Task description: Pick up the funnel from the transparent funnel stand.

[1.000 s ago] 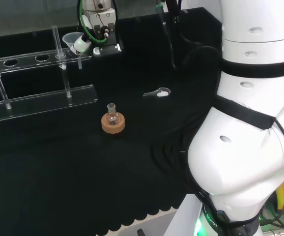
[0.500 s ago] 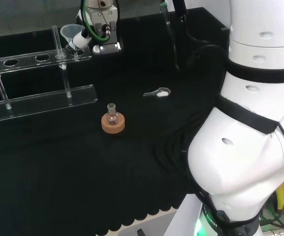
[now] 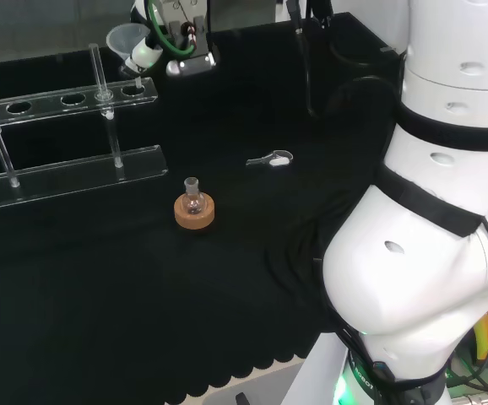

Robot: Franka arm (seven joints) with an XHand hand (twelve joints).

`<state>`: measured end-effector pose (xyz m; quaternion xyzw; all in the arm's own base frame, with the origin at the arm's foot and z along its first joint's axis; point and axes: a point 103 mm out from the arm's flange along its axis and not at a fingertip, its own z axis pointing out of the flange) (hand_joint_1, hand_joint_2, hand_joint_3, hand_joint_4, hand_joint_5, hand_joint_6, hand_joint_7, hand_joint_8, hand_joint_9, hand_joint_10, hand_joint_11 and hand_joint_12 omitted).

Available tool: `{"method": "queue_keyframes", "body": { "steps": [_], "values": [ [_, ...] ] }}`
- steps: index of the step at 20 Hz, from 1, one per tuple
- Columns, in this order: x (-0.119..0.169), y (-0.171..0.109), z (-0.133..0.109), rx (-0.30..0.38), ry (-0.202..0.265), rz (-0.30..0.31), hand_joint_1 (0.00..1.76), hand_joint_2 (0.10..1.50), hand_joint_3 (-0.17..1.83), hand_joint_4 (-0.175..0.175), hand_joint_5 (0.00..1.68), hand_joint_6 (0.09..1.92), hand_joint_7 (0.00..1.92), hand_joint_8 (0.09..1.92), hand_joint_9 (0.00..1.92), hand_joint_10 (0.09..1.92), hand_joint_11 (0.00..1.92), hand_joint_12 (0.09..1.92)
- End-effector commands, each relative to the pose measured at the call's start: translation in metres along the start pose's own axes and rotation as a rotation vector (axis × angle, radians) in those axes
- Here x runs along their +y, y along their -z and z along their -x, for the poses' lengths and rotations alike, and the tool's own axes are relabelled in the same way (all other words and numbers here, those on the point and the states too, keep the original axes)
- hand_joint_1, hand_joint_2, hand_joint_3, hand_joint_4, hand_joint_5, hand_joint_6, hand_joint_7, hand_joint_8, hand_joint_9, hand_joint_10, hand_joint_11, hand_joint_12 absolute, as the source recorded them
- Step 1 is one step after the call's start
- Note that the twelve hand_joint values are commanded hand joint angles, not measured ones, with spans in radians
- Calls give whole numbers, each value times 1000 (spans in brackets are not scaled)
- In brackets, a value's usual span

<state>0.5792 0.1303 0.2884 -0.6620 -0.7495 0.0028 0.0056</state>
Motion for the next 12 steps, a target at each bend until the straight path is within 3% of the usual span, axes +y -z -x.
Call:
{"method": "queue_keyframes", "body": {
  "steps": [1,12],
  "values": [
    [-11,25,9,-27,19,7,820,605,499,61,721,572,1054,455,803,336,0,1334],
    [-45,62,35,-72,44,16,810,603,513,66,742,587,1063,457,817,338,0,1338]
  ]
}}
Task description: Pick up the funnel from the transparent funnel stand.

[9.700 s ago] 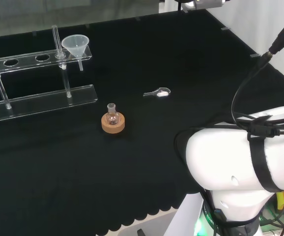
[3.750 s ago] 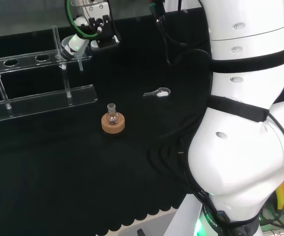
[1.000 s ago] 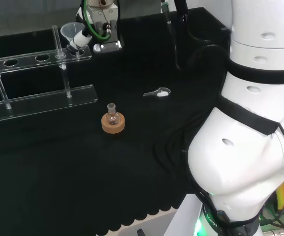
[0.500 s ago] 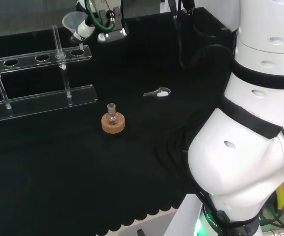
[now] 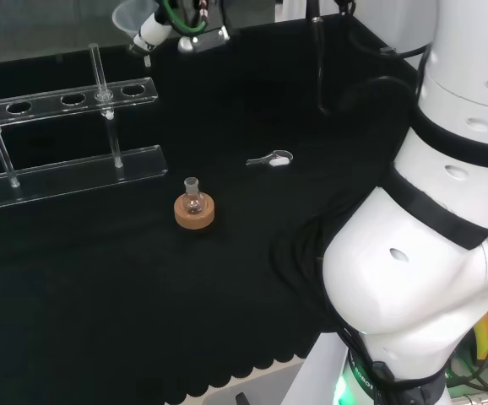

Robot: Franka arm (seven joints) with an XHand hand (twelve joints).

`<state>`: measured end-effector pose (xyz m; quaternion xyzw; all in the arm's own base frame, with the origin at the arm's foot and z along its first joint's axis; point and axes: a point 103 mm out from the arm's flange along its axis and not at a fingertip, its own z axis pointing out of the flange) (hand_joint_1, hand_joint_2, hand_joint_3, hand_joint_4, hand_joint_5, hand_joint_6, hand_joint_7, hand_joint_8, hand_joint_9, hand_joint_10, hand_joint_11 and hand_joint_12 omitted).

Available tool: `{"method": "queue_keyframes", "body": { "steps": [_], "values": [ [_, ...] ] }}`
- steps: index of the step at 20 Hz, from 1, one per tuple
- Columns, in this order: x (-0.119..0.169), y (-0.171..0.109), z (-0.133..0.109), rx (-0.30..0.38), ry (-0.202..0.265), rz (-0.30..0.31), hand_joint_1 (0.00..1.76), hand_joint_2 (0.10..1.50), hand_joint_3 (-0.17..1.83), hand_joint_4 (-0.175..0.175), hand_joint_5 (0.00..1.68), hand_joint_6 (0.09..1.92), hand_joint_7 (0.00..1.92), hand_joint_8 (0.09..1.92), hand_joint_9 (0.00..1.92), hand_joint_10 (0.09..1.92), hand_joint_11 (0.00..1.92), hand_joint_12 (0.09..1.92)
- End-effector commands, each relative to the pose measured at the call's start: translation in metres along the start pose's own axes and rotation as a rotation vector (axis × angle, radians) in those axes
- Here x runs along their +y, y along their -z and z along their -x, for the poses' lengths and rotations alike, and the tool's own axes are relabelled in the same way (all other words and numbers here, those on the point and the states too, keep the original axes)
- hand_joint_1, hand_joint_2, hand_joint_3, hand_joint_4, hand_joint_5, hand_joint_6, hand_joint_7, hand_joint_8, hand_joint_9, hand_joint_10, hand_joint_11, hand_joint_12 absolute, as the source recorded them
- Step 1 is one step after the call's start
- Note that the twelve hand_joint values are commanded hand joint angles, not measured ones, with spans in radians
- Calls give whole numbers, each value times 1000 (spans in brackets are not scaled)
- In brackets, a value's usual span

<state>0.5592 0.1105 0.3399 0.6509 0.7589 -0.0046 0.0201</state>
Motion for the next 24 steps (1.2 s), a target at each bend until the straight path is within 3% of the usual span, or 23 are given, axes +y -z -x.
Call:
{"method": "queue_keyframes", "body": {
  "steps": [1,14,24],
  "values": [
    [-26,11,20,-32,16,-18,810,603,515,67,745,589,1064,457,817,337,0,1339],
    [-65,12,49,-35,8,-23,806,599,526,73,766,600,1073,456,827,337,0,1347],
    [-70,6,29,-34,-31,-28,793,600,535,73,770,604,1080,454,829,334,0,1350]
  ]
}}
